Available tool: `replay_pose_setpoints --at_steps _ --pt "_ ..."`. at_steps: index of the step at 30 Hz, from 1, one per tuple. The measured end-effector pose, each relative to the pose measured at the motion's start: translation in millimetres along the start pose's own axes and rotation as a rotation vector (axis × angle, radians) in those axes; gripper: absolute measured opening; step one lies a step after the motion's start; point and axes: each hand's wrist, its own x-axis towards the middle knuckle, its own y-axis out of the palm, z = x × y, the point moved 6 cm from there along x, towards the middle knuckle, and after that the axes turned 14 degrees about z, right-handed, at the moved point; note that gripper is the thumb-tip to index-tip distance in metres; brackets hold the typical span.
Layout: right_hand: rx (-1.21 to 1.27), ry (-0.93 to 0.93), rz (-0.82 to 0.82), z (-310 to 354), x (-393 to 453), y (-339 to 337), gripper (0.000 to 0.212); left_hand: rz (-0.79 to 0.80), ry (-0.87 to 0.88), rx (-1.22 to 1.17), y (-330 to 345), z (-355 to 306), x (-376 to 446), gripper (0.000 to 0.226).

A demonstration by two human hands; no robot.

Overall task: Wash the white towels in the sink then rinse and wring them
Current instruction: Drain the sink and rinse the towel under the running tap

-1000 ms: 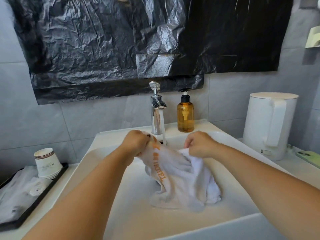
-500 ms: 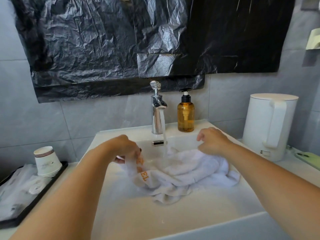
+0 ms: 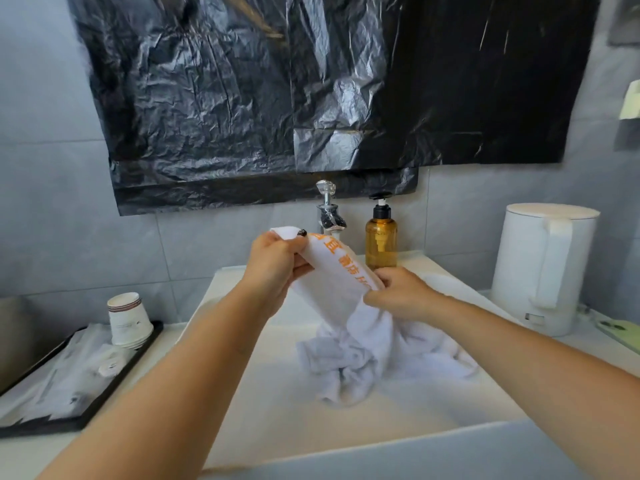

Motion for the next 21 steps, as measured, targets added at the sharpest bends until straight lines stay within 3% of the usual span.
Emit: replay_pose_setpoints --at_steps 3,5,8,10,12,14,15,17,19,21 --pt "-0.033 -0.051 0.008 18 -17 -13 0.018 -0.096 0.01 -0.023 -1 -13 -8 0.013" --pt "0.045 -0.12 -0.06 37 -25 -26 0.015 -0.099 -0.112 -0.008 -7 -10 -13 0.007" --pt "0.14 -0.181 -0.17 62 -29 -40 0.021 0.184 -0.544 0.54 -10 4 -38 0.044" --pt "0.129 -0.129 -0.162 75 -31 -37 0.029 0.245 -0.702 0.956 -8 9 -61 0.075" --pt "0.203 -0.07 -0.063 86 -33 -22 0.028 0.124 -0.581 1.238 -1 6 -67 0.107" --pt "0.458 -0.105 0.16 95 -36 -1 0.021 0.104 -0.298 1.243 15 3 -68 0.121" --pt "0.568 -0.178 0.314 103 -42 11 0.019 0.122 -0.188 1.163 19 2 -65 0.118" --pt "0.683 -0.29 0.479 108 -53 24 0.033 0.147 -0.085 1.024 15 0 -58 0.079" --pt "0.687 -0.276 0.368 94 -61 26 0.067 0.102 -0.088 0.945 2 1 -56 0.031" --pt "0.519 -0.172 0.179 66 -68 29 0.102 0.063 -0.094 0.775 -5 2 -59 0.026"
